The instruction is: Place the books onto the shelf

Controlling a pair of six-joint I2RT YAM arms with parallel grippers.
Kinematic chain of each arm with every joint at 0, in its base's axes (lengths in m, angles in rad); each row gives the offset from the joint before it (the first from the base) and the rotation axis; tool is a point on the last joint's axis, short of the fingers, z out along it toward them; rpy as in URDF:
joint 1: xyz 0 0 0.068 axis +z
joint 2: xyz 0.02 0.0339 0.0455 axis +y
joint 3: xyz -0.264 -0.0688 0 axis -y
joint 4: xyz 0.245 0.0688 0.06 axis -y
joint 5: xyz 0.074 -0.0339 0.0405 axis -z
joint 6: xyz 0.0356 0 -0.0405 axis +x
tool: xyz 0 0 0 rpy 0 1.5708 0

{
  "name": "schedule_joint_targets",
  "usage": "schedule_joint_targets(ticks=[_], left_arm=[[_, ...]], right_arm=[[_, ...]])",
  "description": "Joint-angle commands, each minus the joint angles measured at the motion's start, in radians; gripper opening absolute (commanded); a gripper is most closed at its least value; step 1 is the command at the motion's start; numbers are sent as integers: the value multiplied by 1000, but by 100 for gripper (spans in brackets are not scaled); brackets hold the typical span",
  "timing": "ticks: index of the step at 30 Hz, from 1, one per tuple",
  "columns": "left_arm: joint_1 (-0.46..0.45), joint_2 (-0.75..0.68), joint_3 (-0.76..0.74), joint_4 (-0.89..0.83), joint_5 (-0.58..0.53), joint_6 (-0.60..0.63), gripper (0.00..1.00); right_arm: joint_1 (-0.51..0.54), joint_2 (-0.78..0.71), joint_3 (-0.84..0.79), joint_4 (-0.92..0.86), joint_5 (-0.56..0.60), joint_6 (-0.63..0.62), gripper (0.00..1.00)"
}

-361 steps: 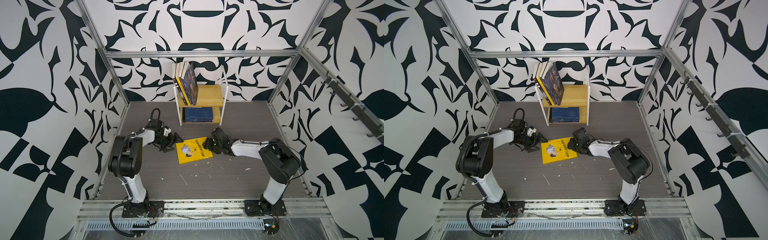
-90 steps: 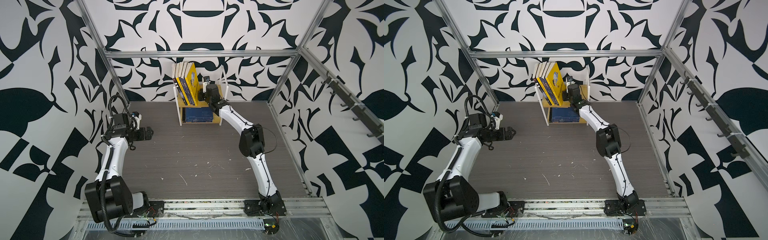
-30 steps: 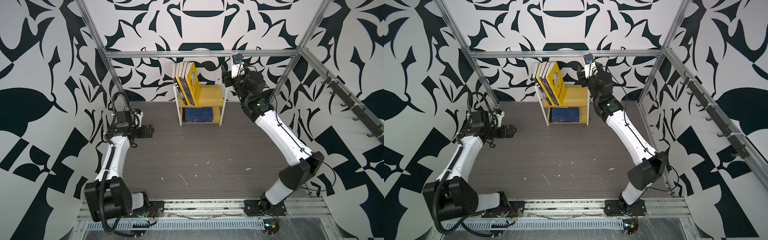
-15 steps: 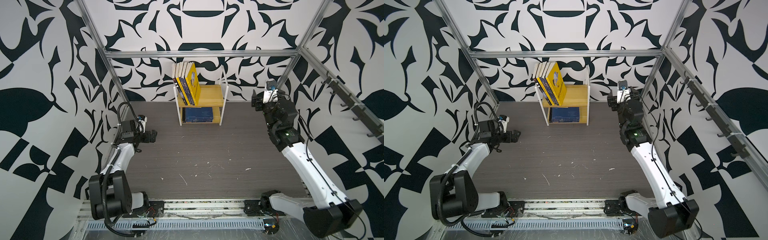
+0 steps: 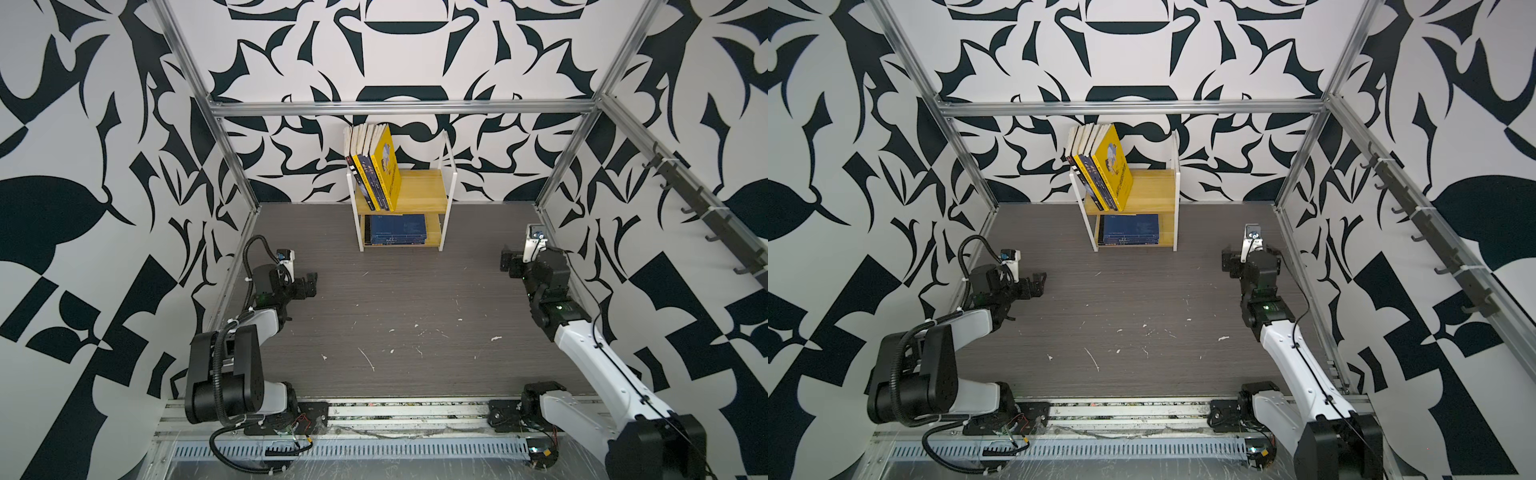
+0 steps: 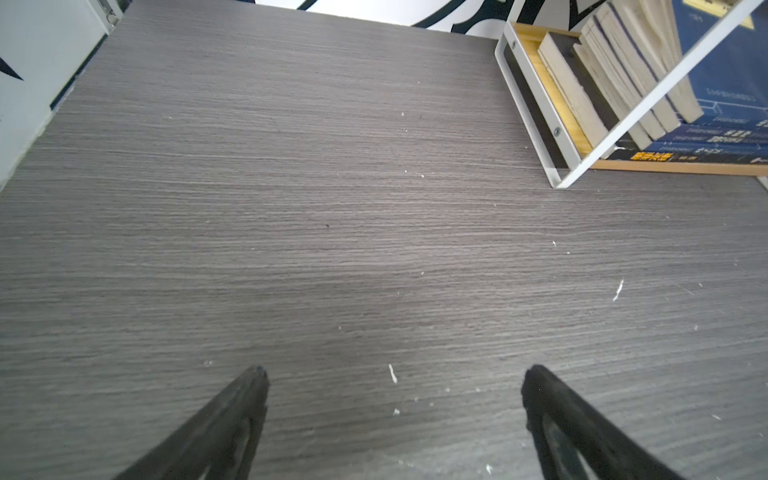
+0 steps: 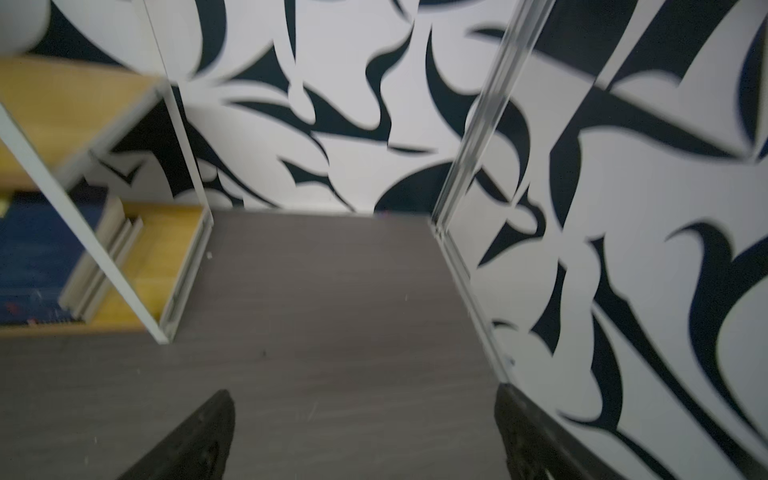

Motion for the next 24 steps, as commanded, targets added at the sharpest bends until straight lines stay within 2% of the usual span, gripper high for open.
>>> schedule_joint_targets(ticks=[1,5,9,13,24], left_arm=[[-2,8,-32,187,-3,-37,99],[-3,58,-77,329,-5,-53,100],[-3,128,-93,424,-31,-66,99],[-3,143,-107,458,-55,-75,100],[-1,136,-91,412,-84,-96,99]], right_arm=[[-3,-23,-107,175,-6,65,99],[-3,8,-234,326,7,53,99],[-3,78,-273,431,8,62,99],[-3,176,-290,543,-12,60,99],[-3,480,-298,810,-65,46,99]])
